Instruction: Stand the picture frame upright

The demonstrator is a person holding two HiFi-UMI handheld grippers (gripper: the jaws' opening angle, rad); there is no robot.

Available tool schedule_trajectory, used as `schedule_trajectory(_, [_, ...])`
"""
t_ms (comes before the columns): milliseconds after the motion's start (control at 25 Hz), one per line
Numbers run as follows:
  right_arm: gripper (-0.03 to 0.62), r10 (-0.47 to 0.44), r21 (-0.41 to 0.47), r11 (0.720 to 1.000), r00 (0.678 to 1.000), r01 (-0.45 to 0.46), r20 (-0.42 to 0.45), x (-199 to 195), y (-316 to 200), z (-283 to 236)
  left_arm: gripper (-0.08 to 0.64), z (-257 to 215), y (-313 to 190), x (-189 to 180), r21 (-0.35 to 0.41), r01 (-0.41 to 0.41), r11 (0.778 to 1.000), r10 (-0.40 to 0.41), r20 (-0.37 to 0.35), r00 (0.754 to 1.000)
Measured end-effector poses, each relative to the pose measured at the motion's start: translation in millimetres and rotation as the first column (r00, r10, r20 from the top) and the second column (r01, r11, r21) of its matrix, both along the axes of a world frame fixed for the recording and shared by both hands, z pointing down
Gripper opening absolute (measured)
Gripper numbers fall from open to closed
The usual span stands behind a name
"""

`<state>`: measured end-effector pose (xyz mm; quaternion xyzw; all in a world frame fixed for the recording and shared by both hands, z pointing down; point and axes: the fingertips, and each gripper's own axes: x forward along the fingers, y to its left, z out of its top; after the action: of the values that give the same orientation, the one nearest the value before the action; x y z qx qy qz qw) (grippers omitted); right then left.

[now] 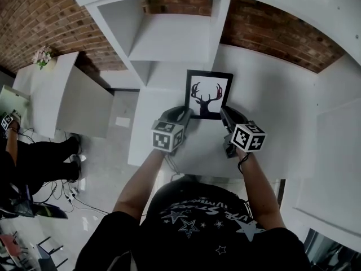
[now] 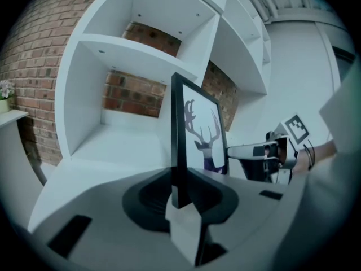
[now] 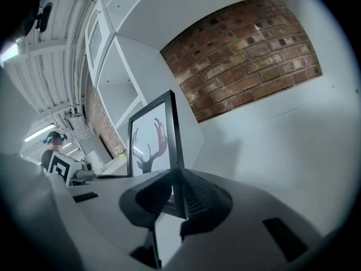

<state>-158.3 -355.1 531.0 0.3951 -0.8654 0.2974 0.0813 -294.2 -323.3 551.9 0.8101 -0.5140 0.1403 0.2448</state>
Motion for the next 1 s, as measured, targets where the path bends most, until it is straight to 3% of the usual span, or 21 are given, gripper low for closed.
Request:
schedule_trajectory(440, [0.066, 0.029, 0.002, 1.0, 0.999, -0.029, -0.031, -15, -31, 13, 0.092, 18, -34, -15, 0.022, -0.034, 0.999, 0.032, 0.098, 0.995])
schedule_trajectory(1000, [0.064, 0.068, 0.004, 0.998, 0.995, -0.068, -0.071, -21, -48, 27, 0.092, 32, -61, -19, 0.004, -0.043, 0.999, 0.042, 0.139, 0.989])
